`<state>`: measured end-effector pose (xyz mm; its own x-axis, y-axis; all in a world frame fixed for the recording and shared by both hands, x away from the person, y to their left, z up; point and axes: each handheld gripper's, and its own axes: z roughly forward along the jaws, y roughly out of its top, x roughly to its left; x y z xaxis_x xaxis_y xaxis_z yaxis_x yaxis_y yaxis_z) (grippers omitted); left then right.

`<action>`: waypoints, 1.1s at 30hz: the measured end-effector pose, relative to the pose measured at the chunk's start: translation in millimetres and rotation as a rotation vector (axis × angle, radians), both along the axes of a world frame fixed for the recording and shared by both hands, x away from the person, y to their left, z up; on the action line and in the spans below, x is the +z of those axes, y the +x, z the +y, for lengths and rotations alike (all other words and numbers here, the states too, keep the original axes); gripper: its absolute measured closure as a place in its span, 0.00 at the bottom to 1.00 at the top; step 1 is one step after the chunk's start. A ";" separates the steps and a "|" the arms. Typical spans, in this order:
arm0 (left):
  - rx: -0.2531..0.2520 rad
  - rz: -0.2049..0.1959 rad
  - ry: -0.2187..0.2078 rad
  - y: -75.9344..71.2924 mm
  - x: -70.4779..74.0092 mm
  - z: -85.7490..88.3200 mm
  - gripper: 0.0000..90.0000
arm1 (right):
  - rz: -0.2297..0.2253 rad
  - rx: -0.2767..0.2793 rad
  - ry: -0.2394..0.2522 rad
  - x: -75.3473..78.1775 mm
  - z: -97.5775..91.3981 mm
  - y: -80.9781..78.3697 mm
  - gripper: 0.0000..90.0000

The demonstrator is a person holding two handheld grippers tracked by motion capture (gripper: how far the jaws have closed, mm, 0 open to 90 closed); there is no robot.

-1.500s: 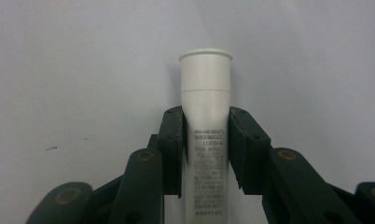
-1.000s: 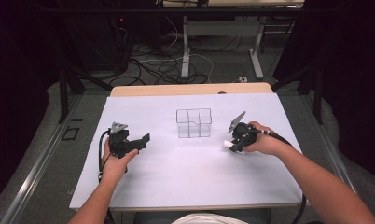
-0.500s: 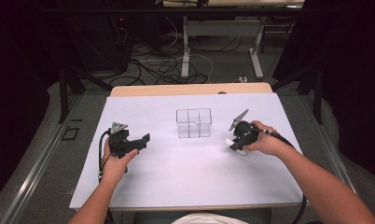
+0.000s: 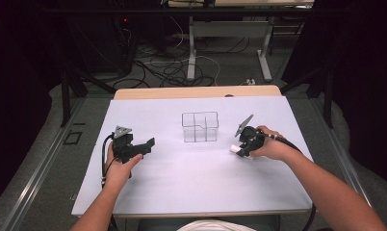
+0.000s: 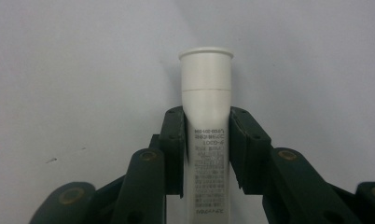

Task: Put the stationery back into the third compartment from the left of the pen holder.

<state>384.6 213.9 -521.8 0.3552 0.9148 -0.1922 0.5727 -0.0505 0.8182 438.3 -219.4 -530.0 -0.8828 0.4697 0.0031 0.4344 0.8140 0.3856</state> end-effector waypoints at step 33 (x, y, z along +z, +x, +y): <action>-0.003 0.004 0.003 0.4 -0.5 -1.6 0.07 | 0.007 0.013 -0.002 -0.7 -12.2 -6.0 0.78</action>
